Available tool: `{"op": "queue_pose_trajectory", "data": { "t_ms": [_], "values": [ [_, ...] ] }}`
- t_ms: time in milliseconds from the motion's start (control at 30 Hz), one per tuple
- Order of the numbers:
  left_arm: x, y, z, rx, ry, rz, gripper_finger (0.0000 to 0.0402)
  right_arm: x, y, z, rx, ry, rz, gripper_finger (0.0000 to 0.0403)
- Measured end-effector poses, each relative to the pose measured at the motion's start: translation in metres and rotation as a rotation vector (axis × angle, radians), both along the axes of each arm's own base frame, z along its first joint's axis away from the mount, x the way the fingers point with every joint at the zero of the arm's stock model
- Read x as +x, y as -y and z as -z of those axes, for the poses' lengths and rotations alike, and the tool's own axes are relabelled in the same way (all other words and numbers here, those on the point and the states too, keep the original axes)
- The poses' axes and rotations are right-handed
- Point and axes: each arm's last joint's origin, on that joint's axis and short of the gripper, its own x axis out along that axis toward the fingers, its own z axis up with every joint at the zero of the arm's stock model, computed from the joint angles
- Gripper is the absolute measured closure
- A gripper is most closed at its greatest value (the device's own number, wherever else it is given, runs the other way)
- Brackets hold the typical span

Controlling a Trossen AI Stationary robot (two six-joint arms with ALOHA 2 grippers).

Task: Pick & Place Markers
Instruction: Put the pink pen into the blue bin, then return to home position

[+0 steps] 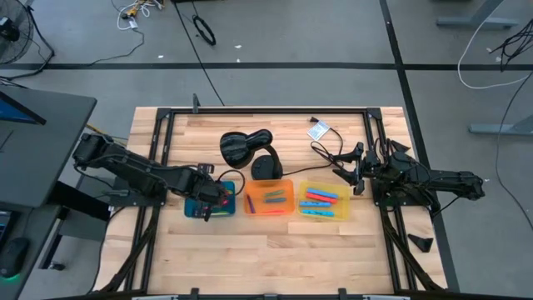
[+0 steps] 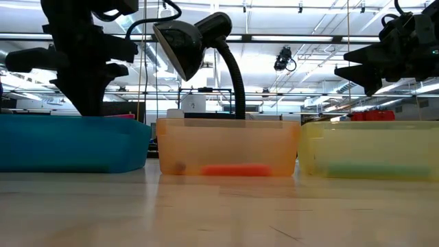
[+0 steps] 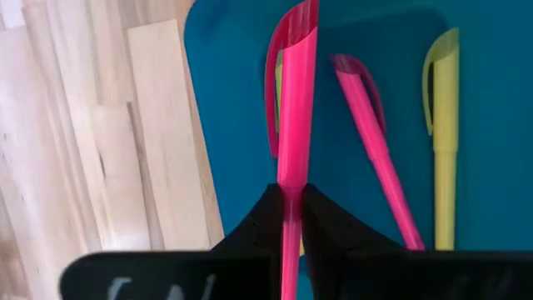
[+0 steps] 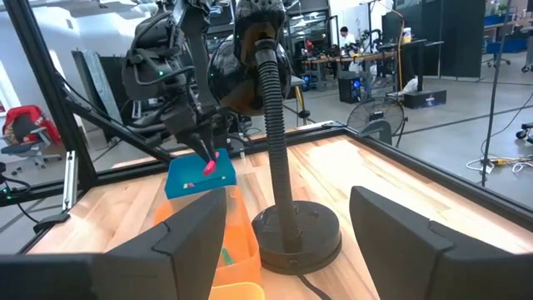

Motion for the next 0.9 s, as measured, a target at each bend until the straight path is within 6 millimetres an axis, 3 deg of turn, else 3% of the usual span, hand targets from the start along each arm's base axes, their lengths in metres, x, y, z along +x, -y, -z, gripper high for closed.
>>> {"op": "queue_pose_trajectory", "data": {
  "t_ms": [233,567,733,900],
  "values": [
    [-0.001,0.001,0.001,-0.02,-0.014,0.019,0.0346,0.0,0.0,0.0,0.0,0.0,0.0,0.0144],
    [0.001,0.001,0.001,-0.024,0.009,0.019,0.0225,0.0,0.0,0.0,0.0,0.0,0.0,0.0144],
    [0.003,0.001,-0.007,-0.029,0.092,0.018,0.017,0.0,0.0,0.0,0.0,0.0,0.0,0.0144],
    [-0.003,0.006,-0.023,-0.07,0.248,0.052,0.0141,0.0,0.0,0.0,0.0,0.0,0.0,0.0144]
  ]
}}
